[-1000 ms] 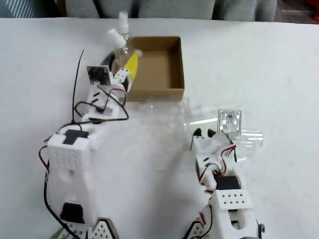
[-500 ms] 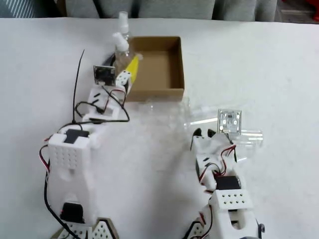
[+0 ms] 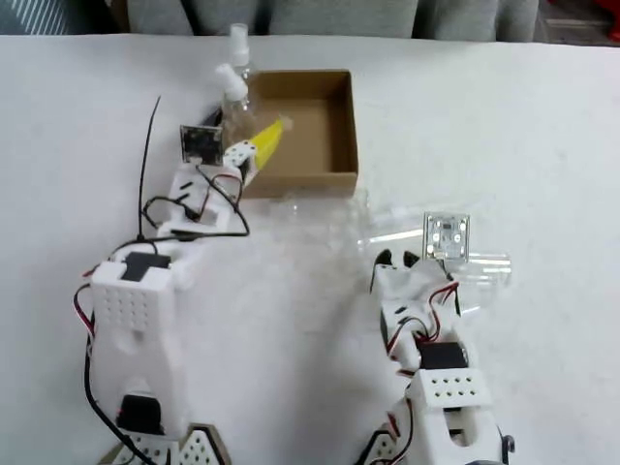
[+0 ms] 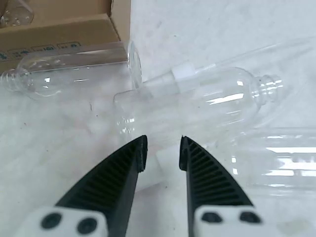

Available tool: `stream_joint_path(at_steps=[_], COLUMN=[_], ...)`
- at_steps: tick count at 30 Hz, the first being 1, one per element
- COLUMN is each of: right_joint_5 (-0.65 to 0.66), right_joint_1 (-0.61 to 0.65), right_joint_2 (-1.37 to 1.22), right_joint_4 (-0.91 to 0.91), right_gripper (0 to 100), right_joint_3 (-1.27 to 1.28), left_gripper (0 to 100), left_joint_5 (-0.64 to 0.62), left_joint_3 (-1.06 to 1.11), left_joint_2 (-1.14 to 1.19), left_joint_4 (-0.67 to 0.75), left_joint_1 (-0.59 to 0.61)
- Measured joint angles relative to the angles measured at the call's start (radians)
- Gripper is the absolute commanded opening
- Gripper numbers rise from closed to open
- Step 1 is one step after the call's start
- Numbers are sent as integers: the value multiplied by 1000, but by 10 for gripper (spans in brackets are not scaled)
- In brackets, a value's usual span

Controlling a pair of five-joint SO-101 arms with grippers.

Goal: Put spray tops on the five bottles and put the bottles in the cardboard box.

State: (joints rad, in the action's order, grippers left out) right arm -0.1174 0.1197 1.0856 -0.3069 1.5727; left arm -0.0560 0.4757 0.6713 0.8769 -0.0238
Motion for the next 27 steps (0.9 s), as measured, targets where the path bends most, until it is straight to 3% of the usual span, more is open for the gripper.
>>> stream_joint_path(at_steps=[11,20,27], right_joint_5=[0,0,0], right_joint_1=[0,0,-6], right_joint_2=[0,0,0], right_joint_4=[0,0,0], right_gripper=[91,91,91], right_joint_3=[0,0,0], left_gripper=[389,388,388], left_joint_5=[-46,-43,-43], left_joint_3=[25,284,474], left_joint_2=[-29,-325,-634], left_joint_4=[-3,-14,-252], left_joint_1=[0,-26,-32])
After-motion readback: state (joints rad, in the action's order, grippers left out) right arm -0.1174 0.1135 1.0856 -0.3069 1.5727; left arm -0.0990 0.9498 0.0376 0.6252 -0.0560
